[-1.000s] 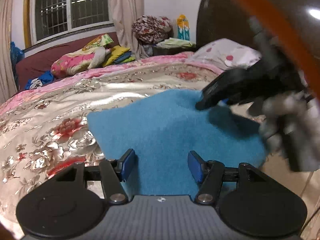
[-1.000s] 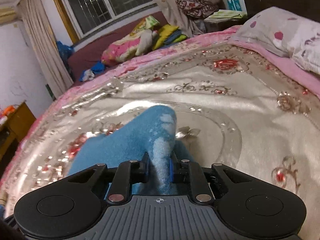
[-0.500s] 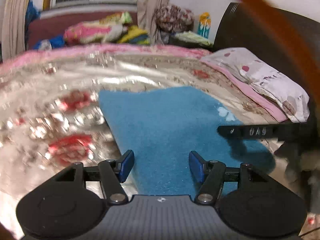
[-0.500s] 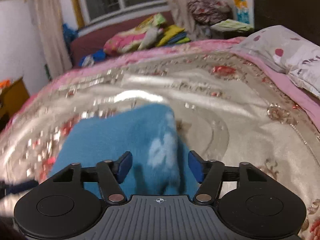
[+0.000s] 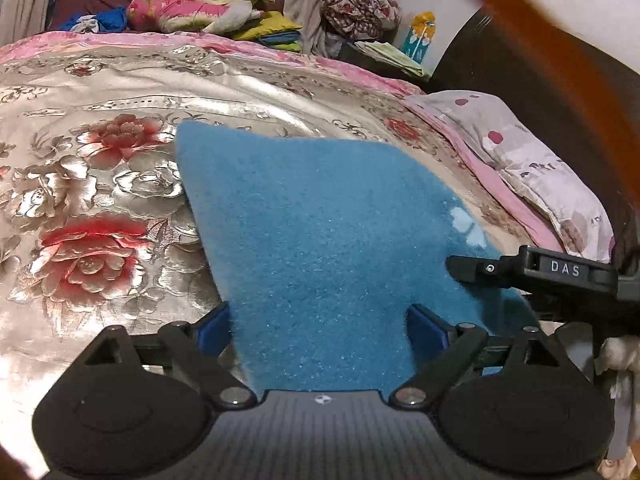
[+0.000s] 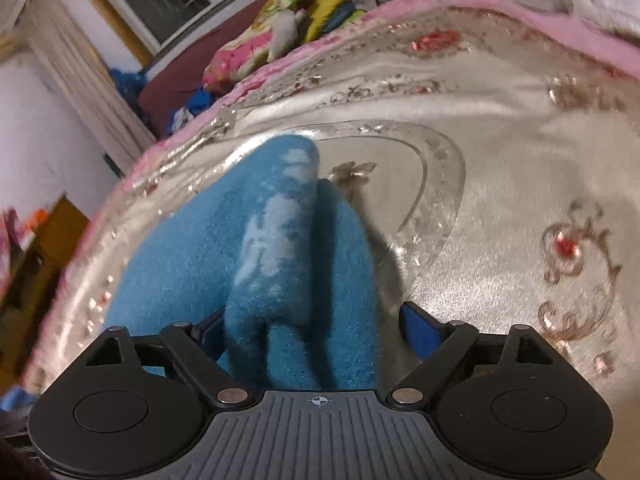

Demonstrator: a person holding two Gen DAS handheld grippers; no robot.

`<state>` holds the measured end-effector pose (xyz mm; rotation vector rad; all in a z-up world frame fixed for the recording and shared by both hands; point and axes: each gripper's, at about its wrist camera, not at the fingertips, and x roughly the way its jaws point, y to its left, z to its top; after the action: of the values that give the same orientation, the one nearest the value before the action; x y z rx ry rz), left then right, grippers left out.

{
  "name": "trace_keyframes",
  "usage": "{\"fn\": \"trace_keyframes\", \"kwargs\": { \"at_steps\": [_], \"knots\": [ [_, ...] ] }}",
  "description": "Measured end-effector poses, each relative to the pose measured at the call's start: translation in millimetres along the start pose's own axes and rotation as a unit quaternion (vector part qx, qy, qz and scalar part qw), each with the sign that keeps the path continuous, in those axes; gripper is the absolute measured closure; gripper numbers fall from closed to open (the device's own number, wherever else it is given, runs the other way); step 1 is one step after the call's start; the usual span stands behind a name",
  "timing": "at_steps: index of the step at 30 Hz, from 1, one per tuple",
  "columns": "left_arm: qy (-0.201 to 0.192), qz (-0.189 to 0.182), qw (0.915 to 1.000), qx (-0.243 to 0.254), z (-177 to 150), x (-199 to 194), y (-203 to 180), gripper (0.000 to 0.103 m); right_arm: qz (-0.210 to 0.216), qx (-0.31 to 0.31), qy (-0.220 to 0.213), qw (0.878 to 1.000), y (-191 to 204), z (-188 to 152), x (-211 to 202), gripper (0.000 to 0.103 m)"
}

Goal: Fold small clothes

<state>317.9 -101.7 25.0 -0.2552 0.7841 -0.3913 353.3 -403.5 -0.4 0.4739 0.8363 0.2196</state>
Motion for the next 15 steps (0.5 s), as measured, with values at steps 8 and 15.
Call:
{"fn": "trace_keyframes", "kwargs": {
  "at_steps": [8, 15],
  "knots": [
    [0.012, -0.012, 0.9998, 0.013, -16.5, -32.4, 1.6, 0.014, 0.050, 0.068, 0.027, 0.996, 0.5, -14.6, -8.5, 0.041],
    [0.032, 0.017, 0.9968, 0.071, -60.7, -87.1, -9.1, 0.014, 0.054, 0.041, 0.061, 0.996, 28.3, -66.8, -54.1, 0.043]
  ]
}}
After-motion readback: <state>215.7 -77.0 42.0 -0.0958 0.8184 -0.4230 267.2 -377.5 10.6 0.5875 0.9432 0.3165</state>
